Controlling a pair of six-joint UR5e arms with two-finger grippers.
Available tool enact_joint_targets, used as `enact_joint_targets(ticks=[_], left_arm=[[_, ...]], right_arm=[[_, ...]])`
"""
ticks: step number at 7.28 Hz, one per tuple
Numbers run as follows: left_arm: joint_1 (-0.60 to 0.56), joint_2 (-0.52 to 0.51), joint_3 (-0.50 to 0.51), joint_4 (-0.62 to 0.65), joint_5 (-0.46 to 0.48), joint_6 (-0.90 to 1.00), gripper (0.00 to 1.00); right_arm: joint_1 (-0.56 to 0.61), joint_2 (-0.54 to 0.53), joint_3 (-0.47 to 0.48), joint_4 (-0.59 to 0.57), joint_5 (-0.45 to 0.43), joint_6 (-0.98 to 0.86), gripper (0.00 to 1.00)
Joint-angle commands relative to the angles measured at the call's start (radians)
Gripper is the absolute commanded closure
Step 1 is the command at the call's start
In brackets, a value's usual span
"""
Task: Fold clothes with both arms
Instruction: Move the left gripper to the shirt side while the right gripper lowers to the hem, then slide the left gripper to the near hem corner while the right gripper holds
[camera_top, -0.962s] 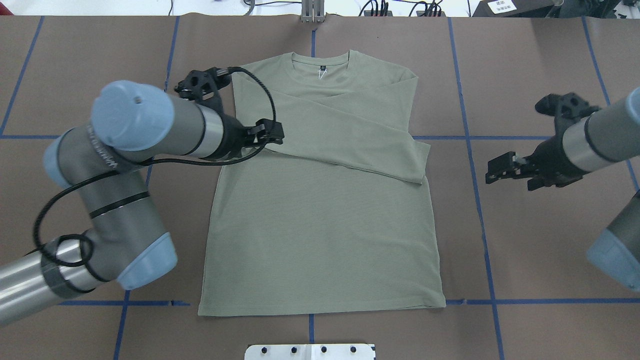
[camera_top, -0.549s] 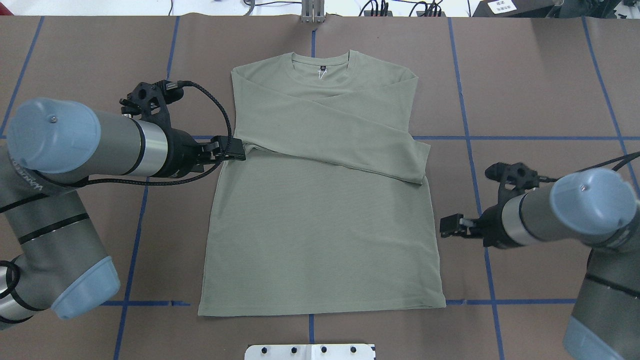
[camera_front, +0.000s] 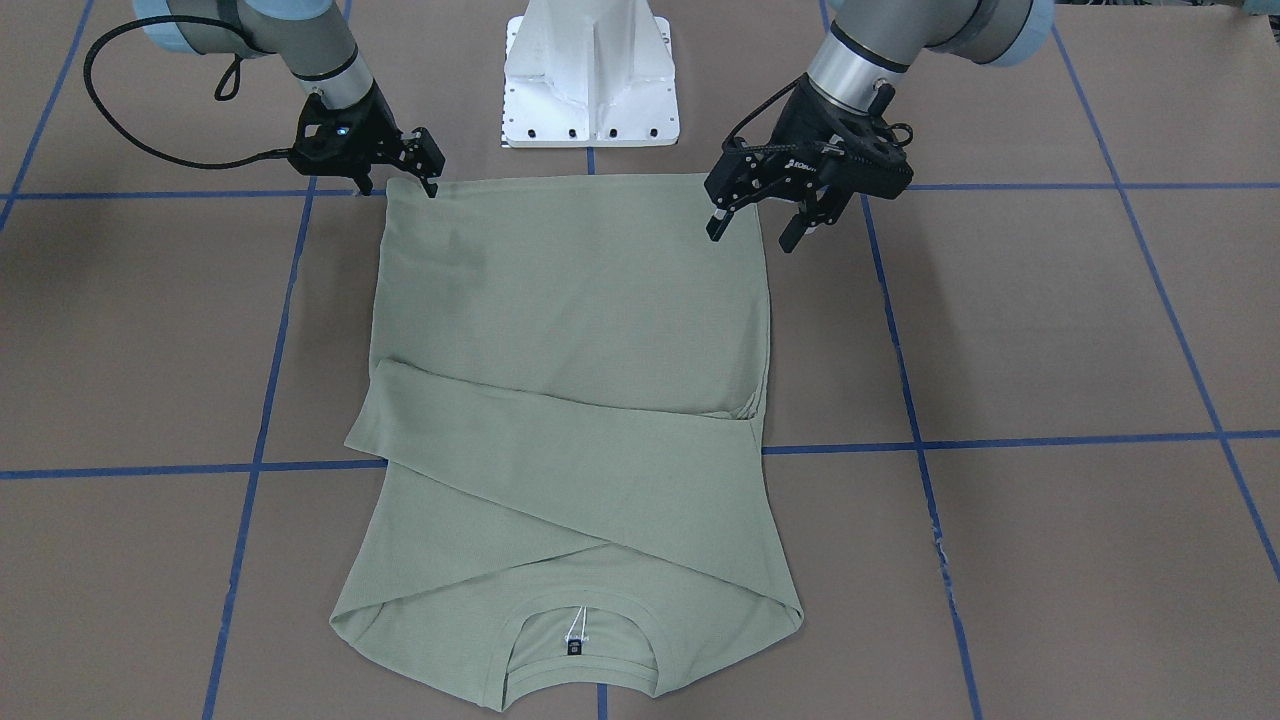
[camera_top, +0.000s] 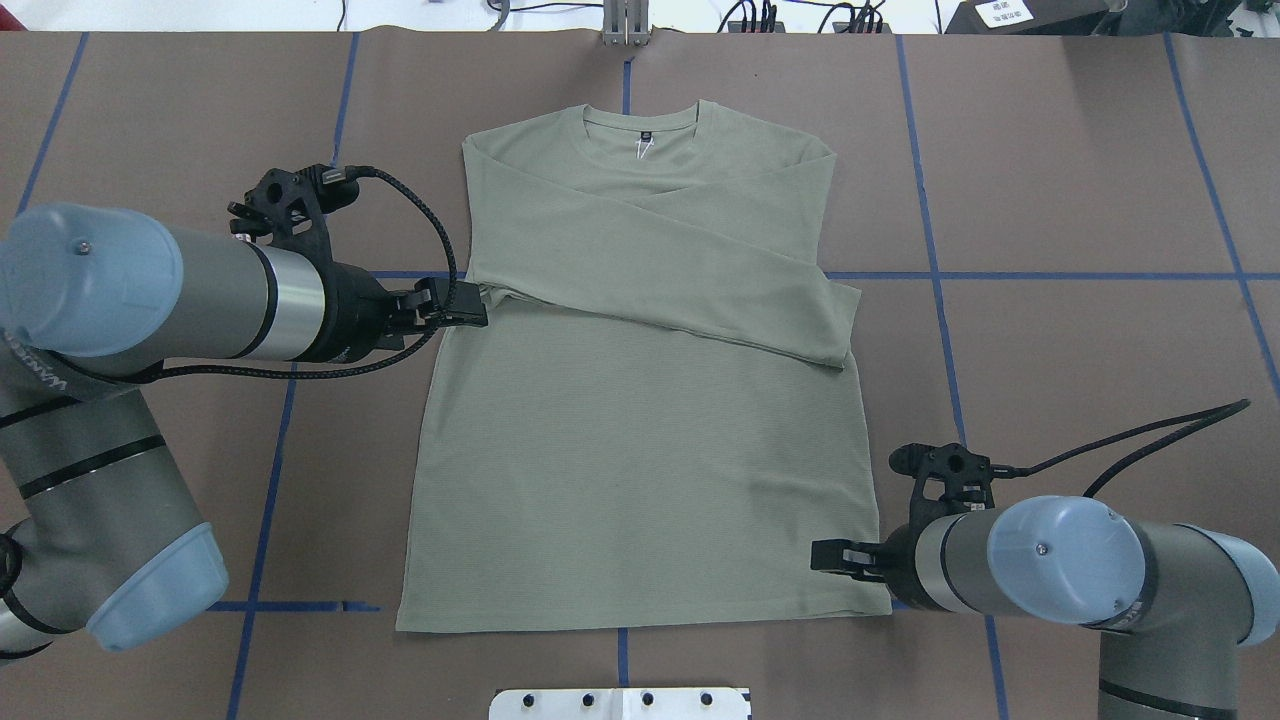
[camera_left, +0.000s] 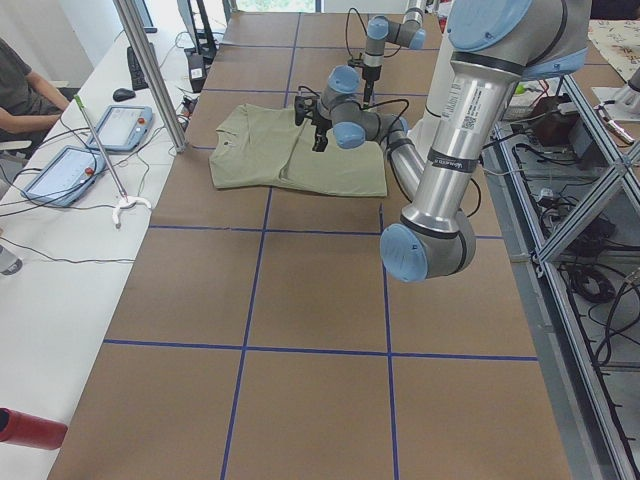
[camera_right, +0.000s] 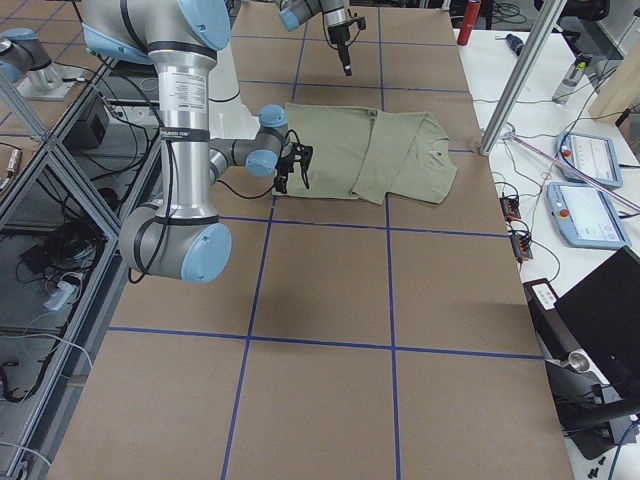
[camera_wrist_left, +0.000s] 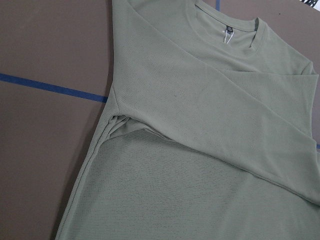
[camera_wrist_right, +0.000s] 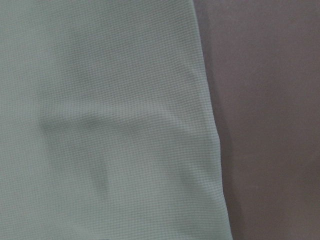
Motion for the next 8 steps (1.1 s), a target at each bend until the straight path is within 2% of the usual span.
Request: enact_joint_targets(ticks=[1, 8], left_arm=[[0.000, -0.005, -0.001, 0.000, 0.000, 0.000, 0.00], [0.002, -0.008, 0.000, -0.002, 0.000, 0.002, 0.00]], right_arm=[[-0.022, 0.016, -0.027, 0.000, 0.004, 0.003, 0.02], [-0.031, 0.005, -0.044, -0.002, 0.019, 0.065, 0.03]])
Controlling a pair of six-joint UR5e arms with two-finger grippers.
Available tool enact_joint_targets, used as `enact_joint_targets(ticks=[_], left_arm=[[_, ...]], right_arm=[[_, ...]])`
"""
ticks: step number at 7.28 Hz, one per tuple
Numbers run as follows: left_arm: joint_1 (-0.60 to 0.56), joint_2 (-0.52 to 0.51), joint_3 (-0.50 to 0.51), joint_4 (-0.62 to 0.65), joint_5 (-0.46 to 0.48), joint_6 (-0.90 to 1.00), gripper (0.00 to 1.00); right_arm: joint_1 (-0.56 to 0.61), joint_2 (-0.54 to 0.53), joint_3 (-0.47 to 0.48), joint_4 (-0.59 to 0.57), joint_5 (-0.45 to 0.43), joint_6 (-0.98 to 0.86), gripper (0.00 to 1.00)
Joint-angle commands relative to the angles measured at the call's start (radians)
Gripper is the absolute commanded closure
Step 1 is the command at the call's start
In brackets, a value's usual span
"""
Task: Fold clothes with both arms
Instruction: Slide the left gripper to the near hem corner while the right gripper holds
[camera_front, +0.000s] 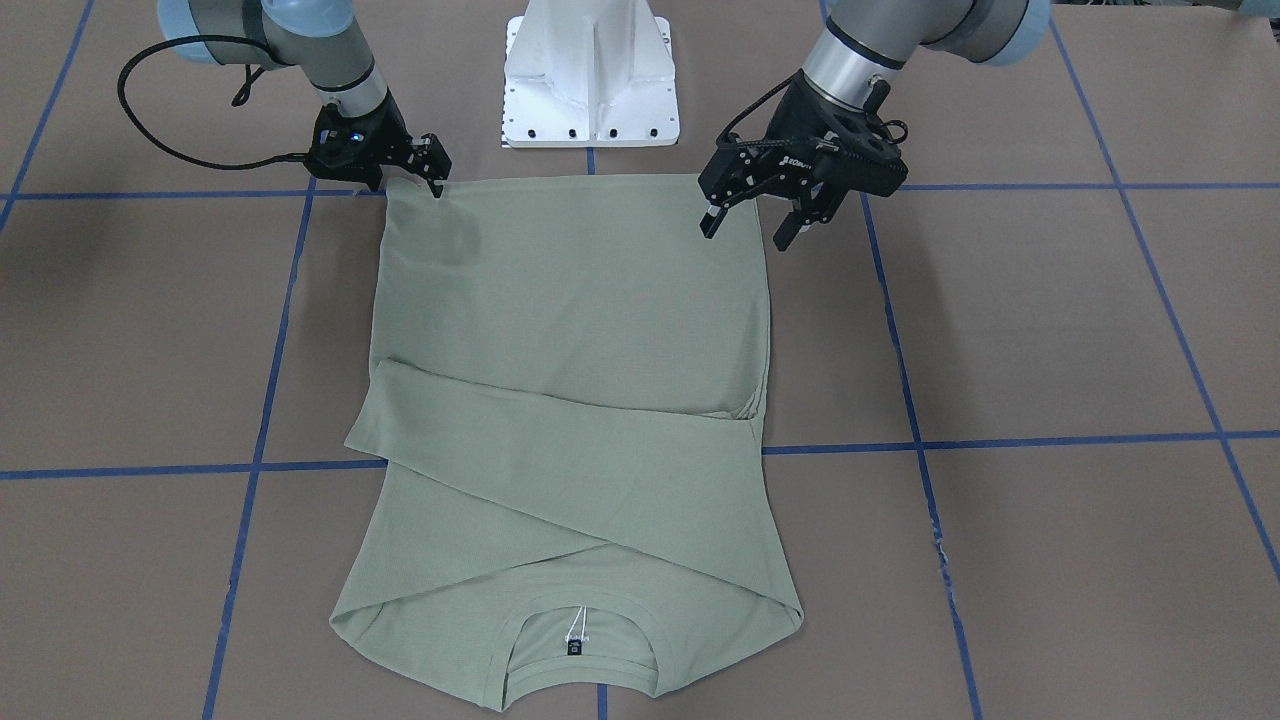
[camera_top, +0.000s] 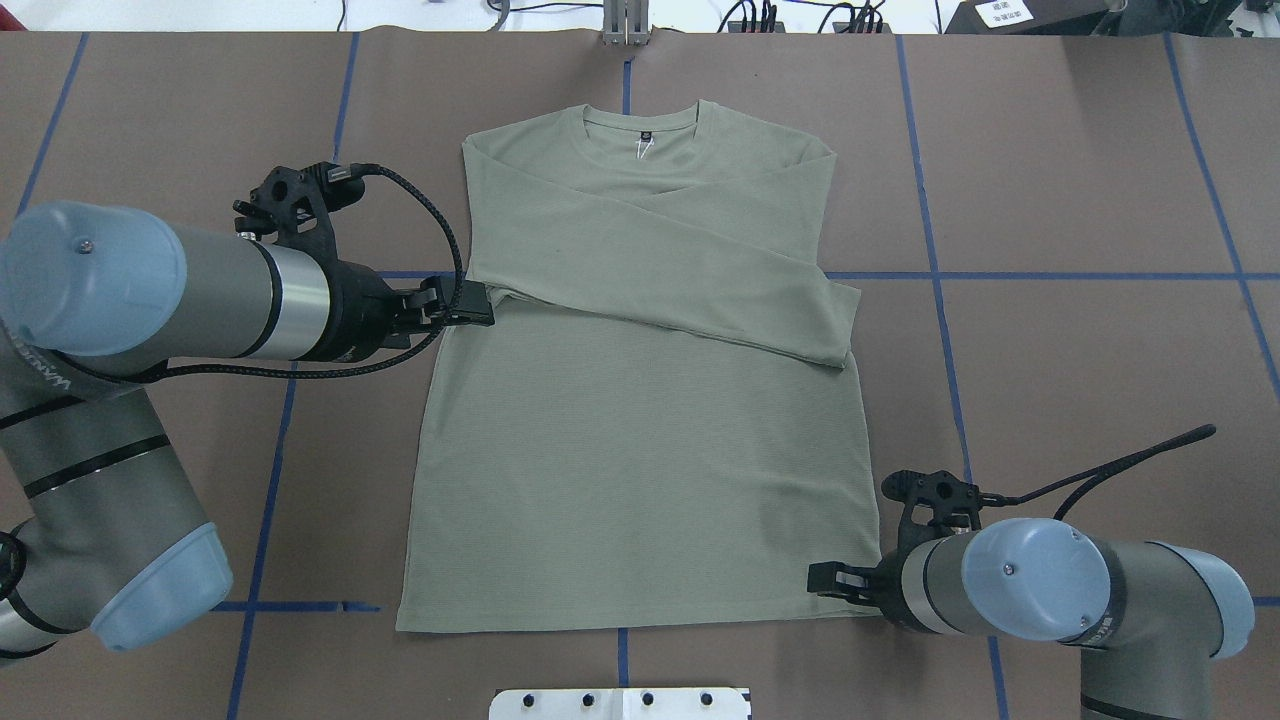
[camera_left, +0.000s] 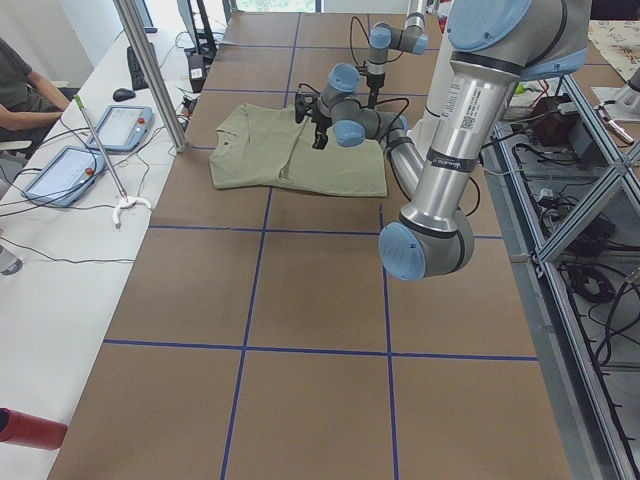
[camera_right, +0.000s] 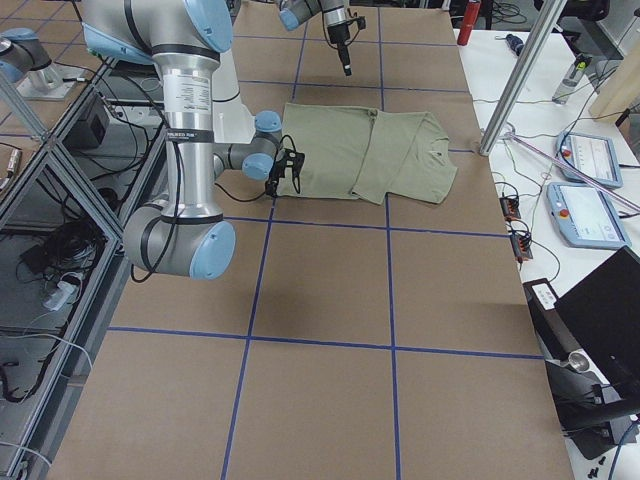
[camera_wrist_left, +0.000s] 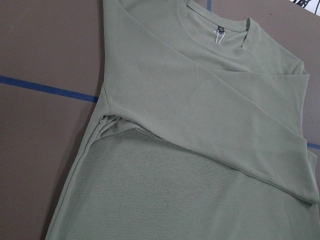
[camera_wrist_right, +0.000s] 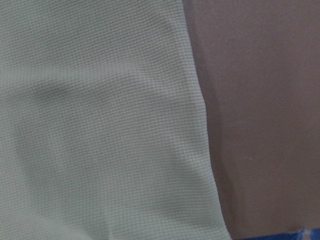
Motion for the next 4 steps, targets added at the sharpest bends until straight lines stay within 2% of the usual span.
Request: enact_joint_targets(ticks=[1, 4], left_arm=[[0.000, -0.001, 0.000, -0.002, 0.000, -0.001, 0.00], [0.000, -0.001, -0.005, -0.002, 0.000, -0.001, 0.00]], right_arm=[[0.000, -0.001, -0.004, 0.000, 0.006, 0.003, 0.03], [0.000, -0.006, -0.007, 0.000, 0.008, 0.024, 0.12]])
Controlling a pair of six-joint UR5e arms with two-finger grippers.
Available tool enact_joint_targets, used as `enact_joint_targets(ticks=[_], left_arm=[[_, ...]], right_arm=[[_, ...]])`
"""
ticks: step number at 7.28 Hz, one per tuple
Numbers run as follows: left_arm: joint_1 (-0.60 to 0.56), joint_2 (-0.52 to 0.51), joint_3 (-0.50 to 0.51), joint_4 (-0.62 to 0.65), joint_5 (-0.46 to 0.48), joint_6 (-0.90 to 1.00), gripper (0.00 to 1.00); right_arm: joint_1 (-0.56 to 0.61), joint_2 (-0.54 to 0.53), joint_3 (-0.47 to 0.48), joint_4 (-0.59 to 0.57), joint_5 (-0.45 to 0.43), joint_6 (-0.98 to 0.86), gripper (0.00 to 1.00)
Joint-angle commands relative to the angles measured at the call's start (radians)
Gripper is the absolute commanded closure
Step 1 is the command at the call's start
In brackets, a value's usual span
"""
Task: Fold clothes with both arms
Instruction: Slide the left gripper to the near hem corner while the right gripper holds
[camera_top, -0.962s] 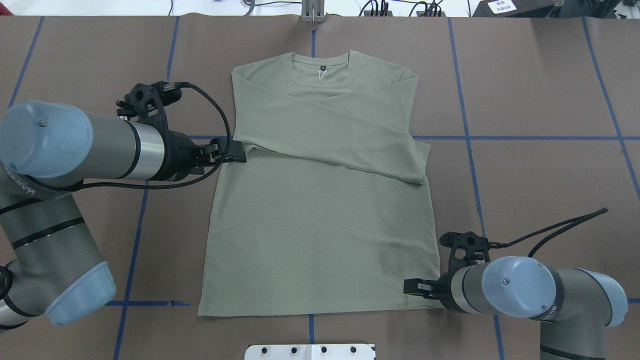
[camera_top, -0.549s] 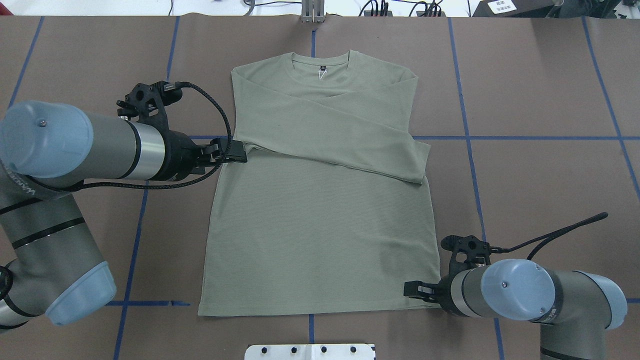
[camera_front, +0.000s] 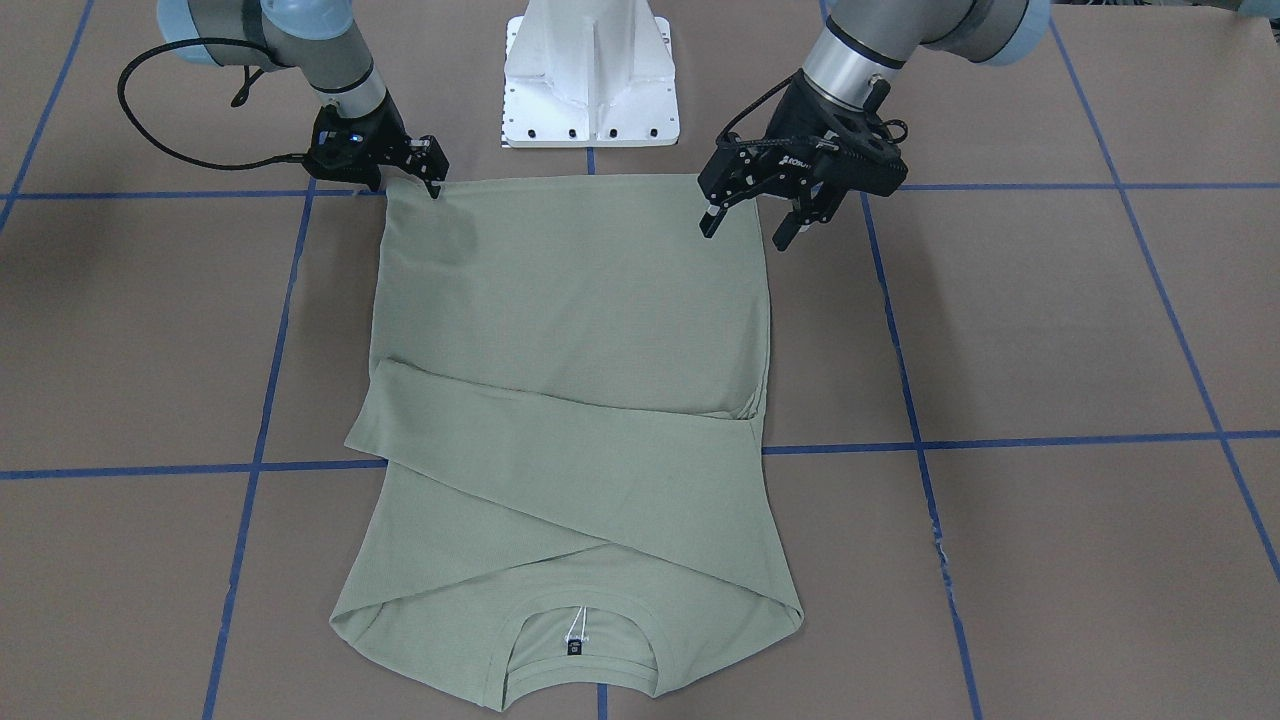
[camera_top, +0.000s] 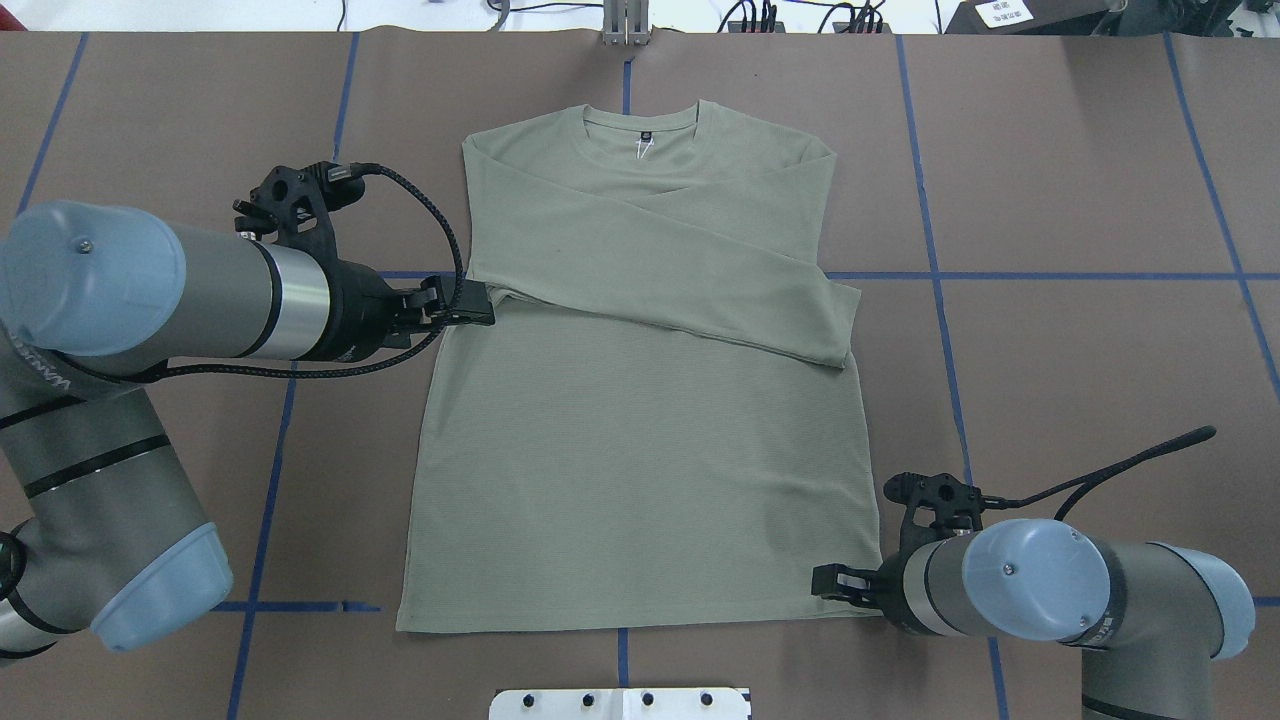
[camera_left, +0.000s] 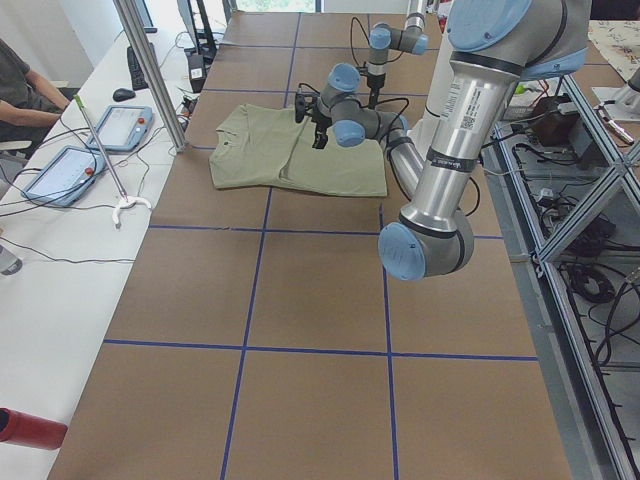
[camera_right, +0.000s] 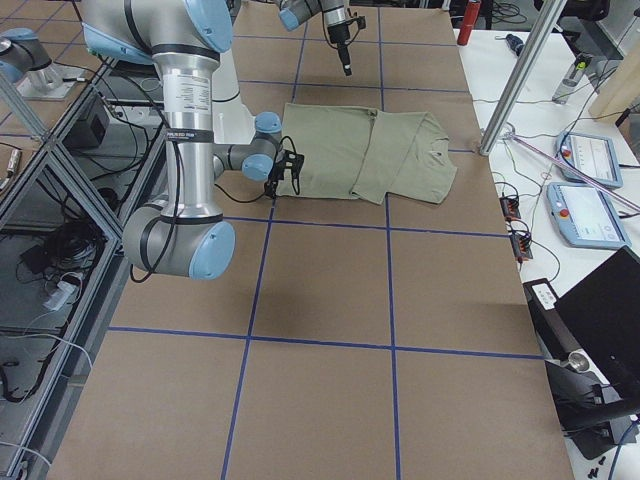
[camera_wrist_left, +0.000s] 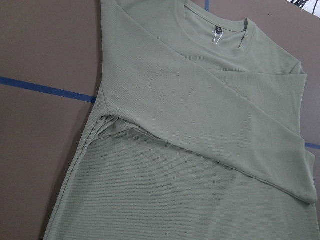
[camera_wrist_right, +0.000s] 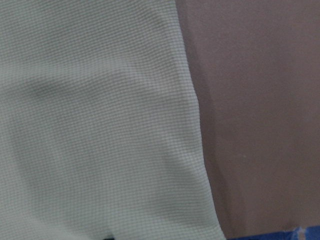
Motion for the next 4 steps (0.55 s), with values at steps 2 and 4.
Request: enact_joint_targets(ticks=[2, 4], left_arm=[[-0.002, 0.002, -0.011, 0.000, 0.000, 0.000, 0.00], [0.000, 0.000, -0.012, 0.000, 0.000, -0.002, 0.00]], right_arm=[[0.002, -0.002, -0.002, -0.001, 0.001, 0.016, 0.20], [0.002, -0.003, -0.007, -0.001, 0.001, 0.048, 0.38]])
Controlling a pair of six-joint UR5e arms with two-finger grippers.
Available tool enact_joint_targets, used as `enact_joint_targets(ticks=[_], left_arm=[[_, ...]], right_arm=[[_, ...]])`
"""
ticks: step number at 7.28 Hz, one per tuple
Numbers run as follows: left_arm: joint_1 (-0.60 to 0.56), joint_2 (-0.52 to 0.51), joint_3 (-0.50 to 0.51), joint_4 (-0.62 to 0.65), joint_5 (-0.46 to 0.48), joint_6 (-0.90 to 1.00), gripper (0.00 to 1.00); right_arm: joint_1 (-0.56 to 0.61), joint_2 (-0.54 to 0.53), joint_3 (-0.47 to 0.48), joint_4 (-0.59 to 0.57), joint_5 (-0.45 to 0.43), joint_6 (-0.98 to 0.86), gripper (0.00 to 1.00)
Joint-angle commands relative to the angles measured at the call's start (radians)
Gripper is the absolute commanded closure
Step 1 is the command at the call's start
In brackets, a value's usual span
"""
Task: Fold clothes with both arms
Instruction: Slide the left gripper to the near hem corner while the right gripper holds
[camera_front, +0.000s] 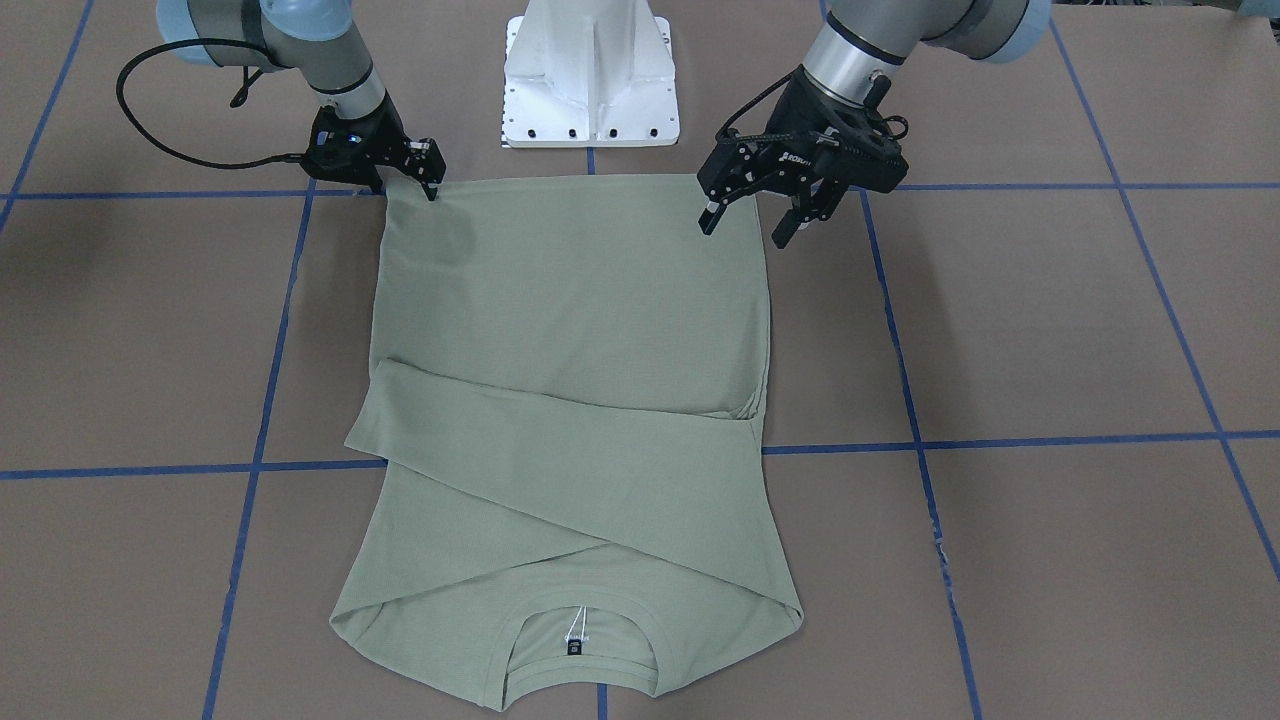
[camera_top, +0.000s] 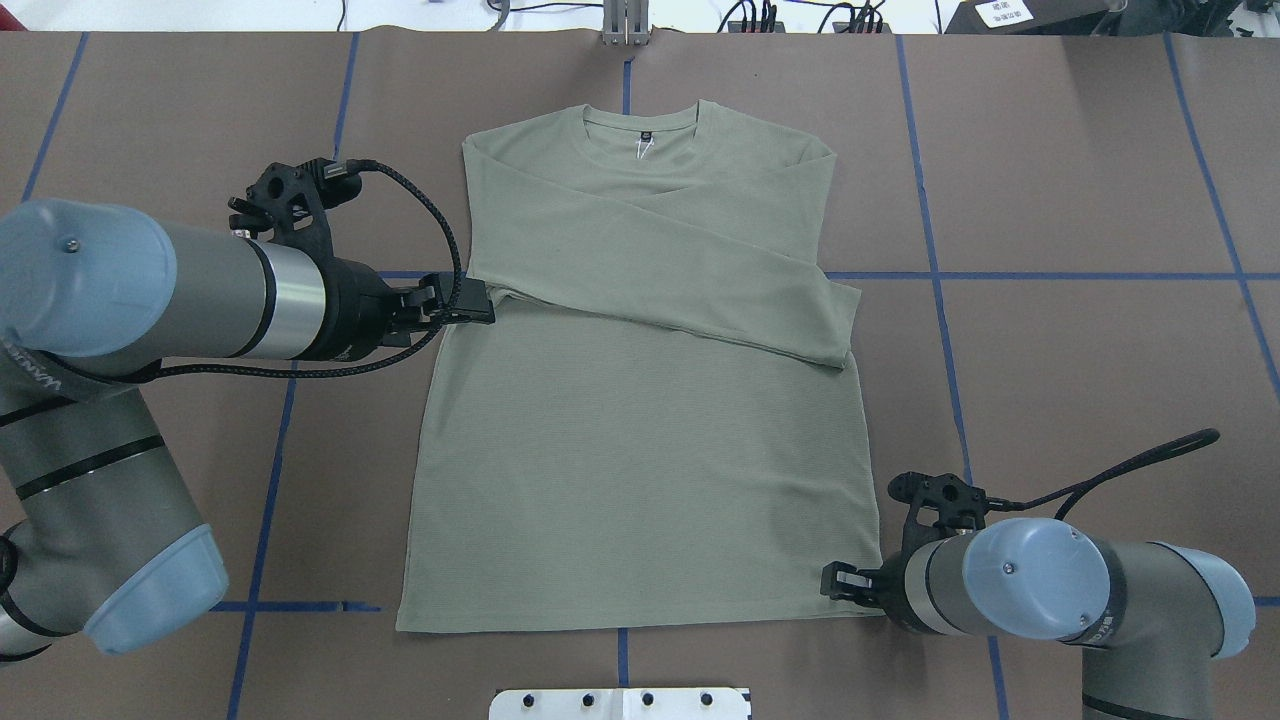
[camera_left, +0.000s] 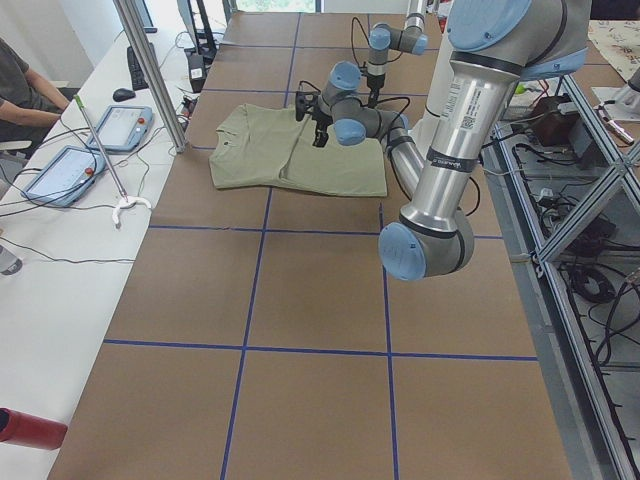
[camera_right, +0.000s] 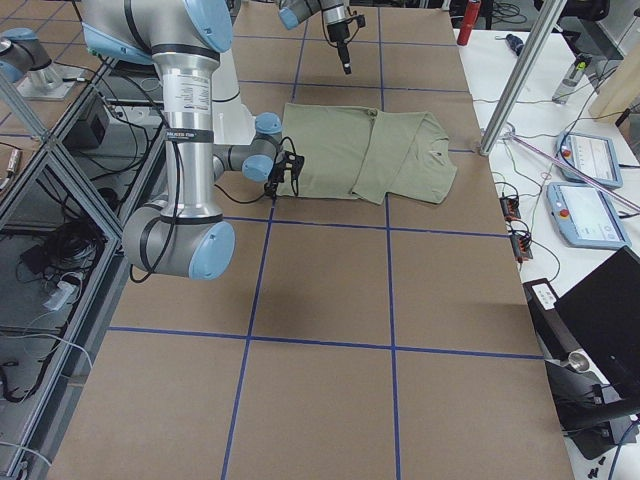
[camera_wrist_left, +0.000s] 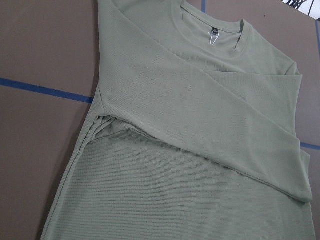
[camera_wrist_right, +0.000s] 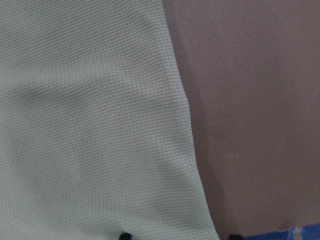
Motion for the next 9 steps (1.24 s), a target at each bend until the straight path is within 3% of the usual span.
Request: enact_joint_targets(ticks=[1, 2, 4, 5, 7, 9], left_arm=[[0.001, -0.001, 0.001, 0.000, 0.000, -0.001, 0.00], [0.001, -0.001, 0.001, 0.000, 0.000, -0.001, 0.00], [0.000, -0.001, -0.001, 0.000, -0.002, 0.000, 0.00], [0.000, -0.001, -0.001, 0.000, -0.002, 0.000, 0.00], [0.000, 0.001, -0.001, 0.002, -0.002, 0.000, 0.00], [-0.004, 0.016, -0.004, 0.005, -0.003, -0.016, 0.00]], right_arm=[[0.002, -0.001, -0.005, 0.001, 0.000, 0.027, 0.48], [0.002, 0.000, 0.000, 0.000, 0.002, 0.027, 0.56], [0.005, 0.000, 0.018, -0.002, 0.018, 0.027, 0.57], [0.005, 0.000, 0.017, -0.003, 0.020, 0.027, 0.65], [0.006, 0.002, 0.021, -0.003, 0.020, 0.027, 1.00], [0.015, 0.000, 0.067, -0.005, 0.018, 0.027, 1.00]])
